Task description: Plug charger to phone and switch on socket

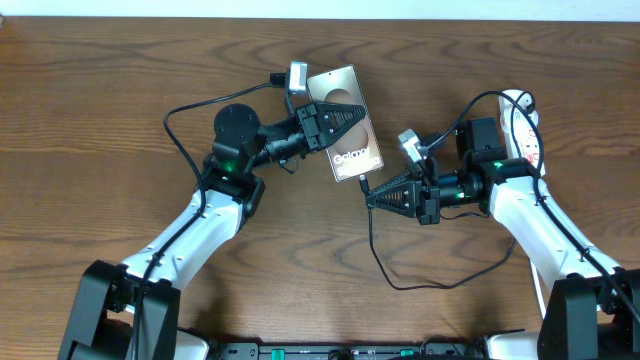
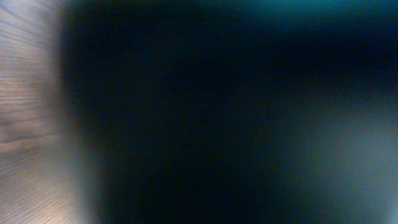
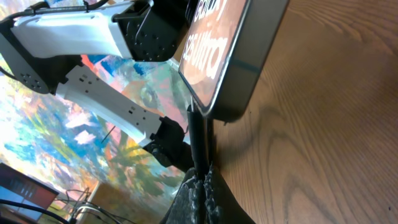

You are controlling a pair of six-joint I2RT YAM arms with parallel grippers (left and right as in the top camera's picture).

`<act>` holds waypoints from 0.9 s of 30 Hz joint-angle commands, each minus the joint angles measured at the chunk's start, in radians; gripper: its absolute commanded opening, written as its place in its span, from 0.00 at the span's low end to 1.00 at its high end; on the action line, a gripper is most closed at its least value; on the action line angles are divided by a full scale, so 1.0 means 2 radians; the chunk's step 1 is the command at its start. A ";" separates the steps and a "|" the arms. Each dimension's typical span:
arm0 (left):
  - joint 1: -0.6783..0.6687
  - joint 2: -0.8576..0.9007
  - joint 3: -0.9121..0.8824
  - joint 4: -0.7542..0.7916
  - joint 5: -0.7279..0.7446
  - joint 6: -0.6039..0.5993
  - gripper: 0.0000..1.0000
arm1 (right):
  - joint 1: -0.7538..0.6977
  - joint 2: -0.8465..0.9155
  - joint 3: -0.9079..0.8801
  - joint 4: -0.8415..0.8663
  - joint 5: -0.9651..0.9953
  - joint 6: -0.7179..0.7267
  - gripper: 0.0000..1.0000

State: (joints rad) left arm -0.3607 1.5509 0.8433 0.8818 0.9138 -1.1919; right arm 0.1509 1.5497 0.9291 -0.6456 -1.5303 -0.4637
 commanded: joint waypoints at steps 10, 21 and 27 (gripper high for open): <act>0.000 -0.008 0.008 0.007 0.023 0.029 0.07 | 0.002 -0.003 0.004 0.005 -0.016 0.019 0.01; 0.000 -0.008 0.008 0.014 0.021 0.008 0.07 | 0.002 -0.003 0.004 0.063 -0.015 0.102 0.01; 0.000 -0.008 0.008 0.019 0.022 0.008 0.07 | 0.002 -0.003 0.004 0.090 -0.015 0.138 0.01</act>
State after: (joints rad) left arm -0.3550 1.5509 0.8433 0.9020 0.9173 -1.1675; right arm 0.1513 1.5497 0.9291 -0.4812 -1.5333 -0.2508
